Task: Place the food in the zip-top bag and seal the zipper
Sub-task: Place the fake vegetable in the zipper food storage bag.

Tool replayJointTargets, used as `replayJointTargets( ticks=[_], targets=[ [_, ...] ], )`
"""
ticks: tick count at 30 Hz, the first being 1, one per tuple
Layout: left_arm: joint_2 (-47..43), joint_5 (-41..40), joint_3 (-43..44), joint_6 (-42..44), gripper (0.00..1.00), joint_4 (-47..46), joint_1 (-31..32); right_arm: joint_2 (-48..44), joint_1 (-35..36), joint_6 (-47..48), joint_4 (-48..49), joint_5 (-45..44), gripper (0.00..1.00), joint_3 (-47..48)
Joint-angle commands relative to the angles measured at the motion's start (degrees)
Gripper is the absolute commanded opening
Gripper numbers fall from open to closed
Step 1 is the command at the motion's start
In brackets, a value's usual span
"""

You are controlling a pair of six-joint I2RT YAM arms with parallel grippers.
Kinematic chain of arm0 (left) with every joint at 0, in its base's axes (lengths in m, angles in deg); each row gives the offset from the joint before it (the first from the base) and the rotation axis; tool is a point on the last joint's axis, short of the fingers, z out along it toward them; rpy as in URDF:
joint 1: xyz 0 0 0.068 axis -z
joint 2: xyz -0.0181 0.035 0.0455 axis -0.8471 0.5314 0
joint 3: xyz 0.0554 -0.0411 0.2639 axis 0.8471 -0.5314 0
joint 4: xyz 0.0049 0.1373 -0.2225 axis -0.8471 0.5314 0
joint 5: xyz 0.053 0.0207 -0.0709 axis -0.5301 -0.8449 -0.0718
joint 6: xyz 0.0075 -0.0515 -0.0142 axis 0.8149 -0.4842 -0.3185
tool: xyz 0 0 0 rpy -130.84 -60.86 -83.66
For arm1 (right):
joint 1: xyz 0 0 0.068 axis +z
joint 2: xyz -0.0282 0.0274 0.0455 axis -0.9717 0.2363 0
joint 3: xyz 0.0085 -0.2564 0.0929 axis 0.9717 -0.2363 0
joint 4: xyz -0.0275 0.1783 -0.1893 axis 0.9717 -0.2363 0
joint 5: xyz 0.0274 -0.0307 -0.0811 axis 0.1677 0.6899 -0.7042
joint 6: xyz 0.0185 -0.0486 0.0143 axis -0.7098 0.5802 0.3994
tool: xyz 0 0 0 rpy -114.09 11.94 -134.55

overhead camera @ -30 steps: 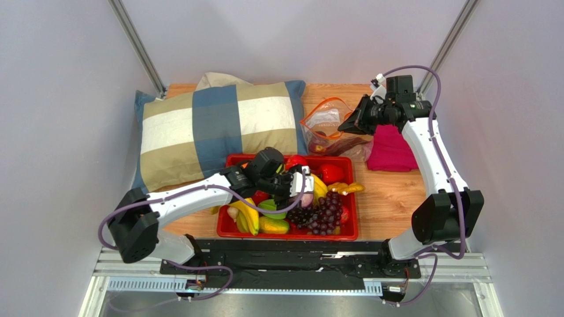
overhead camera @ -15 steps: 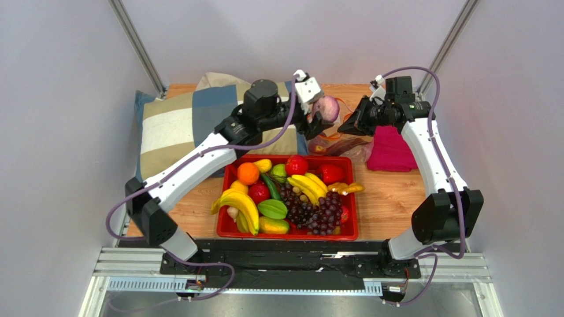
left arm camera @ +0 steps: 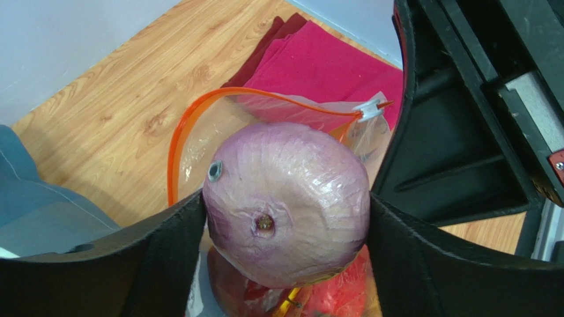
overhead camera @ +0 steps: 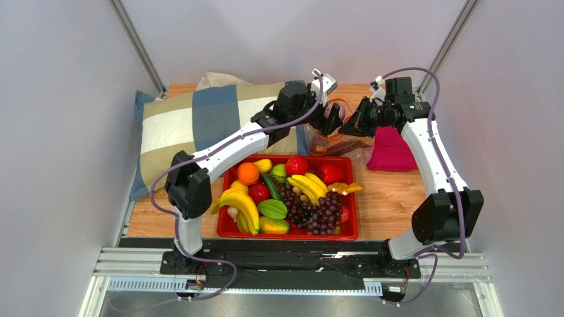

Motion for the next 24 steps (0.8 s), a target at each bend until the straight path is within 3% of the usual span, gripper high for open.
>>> replayJointTargets(
  ticks=[1, 7, 10, 11, 13, 16, 19, 24],
  targets=[
    [-1.7, 3.1, 3.0, -3.7, 0.99, -1.9, 0.3, -2.4, 0.5, 0.3, 1.4, 1.9, 0.00, 1.0],
    [-7.8, 8.2, 0.2, -3.6, 0.99, -1.5, -0.1, -2.0, 0.5, -0.1, 1.8, 2.4, 0.00, 1.2],
    [-13.8, 12.6, -4.3, -1.4, 0.99, -1.9, -0.4, -1.9, 0.4, -0.3, 2.0, 2.5, 0.00, 1.5],
    [-15.8, 13.8, -9.4, 0.7, 0.99, -4.0, -0.4, -1.7, 0.5, -0.2, 2.0, 2.4, 0.00, 1.8],
    [-21.2, 16.9, -14.6, 2.9, 0.87, -6.6, 0.4, -1.5, 0.5, -0.5, 2.2, 2.4, 0.00, 2.0],
    [-26.1, 15.8, -22.3, 16.0, 0.78, -5.0, 5.1, -1.3, 0.4, -1.2, 2.4, 2.6, 0.00, 2.2],
    [-27.4, 13.1, -27.5, 21.1, 0.71, -4.7, 9.1, -0.9, 0.5, -1.7, 2.6, 2.7, 0.00, 2.0],
    [-20.9, 6.2, -27.5, 27.4, 0.73, -2.8, 15.6, -0.7, 0.4, -1.6, 2.7, 2.4, 0.00, 1.7]
  ],
)
